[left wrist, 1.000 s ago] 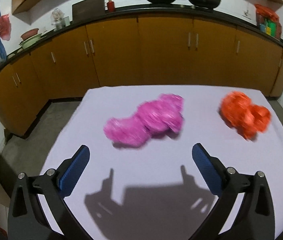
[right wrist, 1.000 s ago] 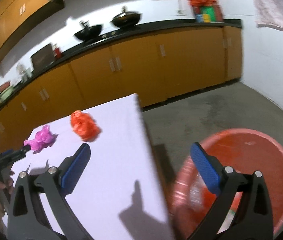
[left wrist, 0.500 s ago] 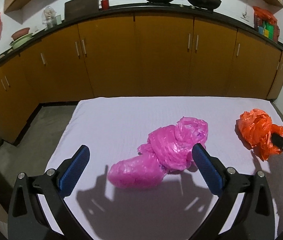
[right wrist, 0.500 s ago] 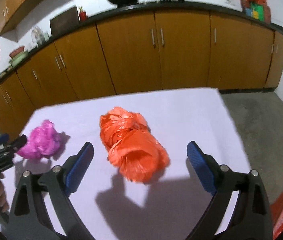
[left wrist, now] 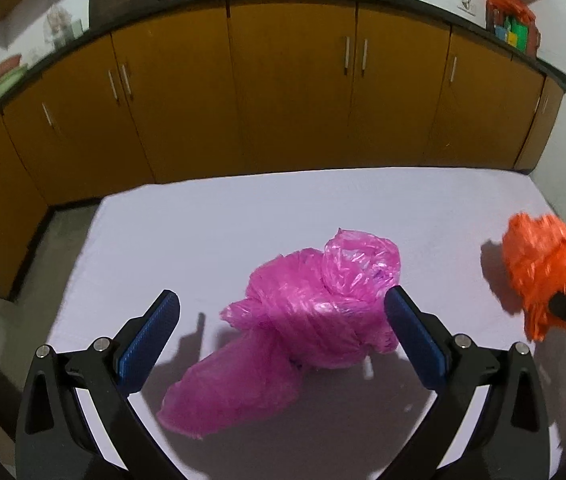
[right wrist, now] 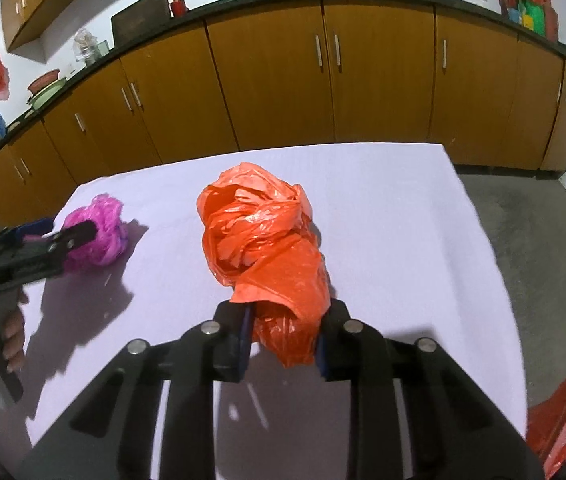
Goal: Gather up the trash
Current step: 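Close the left gripper on the pink bag while the right gripper grasps the orange bag, then carry the pink and orange bags over the basket with both grippers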
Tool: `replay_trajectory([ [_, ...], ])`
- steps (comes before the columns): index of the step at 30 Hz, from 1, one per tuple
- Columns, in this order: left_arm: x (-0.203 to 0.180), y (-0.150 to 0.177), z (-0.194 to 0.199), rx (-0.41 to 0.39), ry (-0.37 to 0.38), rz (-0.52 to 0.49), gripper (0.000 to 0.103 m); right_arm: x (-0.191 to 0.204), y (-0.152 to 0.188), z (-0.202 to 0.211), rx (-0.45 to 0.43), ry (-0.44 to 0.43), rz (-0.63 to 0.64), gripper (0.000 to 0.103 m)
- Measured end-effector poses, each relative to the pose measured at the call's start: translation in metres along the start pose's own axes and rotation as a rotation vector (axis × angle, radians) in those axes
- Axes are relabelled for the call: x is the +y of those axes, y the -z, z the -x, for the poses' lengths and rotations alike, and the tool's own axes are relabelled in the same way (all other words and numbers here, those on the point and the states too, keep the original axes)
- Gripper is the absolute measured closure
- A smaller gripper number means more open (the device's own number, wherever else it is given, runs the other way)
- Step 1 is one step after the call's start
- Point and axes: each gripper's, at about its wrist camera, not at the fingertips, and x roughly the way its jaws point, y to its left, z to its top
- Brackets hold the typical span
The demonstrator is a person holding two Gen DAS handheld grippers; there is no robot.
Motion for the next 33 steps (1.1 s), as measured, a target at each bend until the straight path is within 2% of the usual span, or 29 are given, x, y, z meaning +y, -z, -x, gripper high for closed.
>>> replay_trajectory([
  [2, -0.001, 0.001, -0.003, 0.012, 0.032, 0.008, 0.017, -0.001, 0.006, 0.008, -0.003, 0.004, 0.0, 0.078],
  [5, -0.007, 0.008, -0.007, 0.038, 0.071, -0.001, 0.033, -0.003, 0.014, 0.021, -0.001, 0.003, -0.013, 0.078],
  [8, -0.013, 0.012, -0.003, 0.017, 0.067, -0.005, 0.046, -0.006, 0.021, 0.036, -0.007, 0.002, -0.028, 0.079],
  [10, -0.016, 0.015, 0.004, -0.005, 0.043, -0.006, 0.05, -0.01, 0.025, 0.049, -0.018, 0.005, -0.036, 0.079],
  [16, -0.035, 0.022, 0.044, -0.077, 0.045, -0.046, 0.051, -0.026, 0.031, 0.093, -0.073, 0.007, -0.076, 0.079],
  [26, -0.106, 0.04, 0.143, -0.179, 0.187, -0.122, 0.051, -0.061, 0.053, 0.187, -0.2, 0.067, -0.144, 0.079],
  [33, -0.16, 0.049, 0.186, -0.227, 0.276, -0.187, 0.051, -0.096, 0.078, 0.249, -0.271, 0.137, -0.204, 0.079],
])
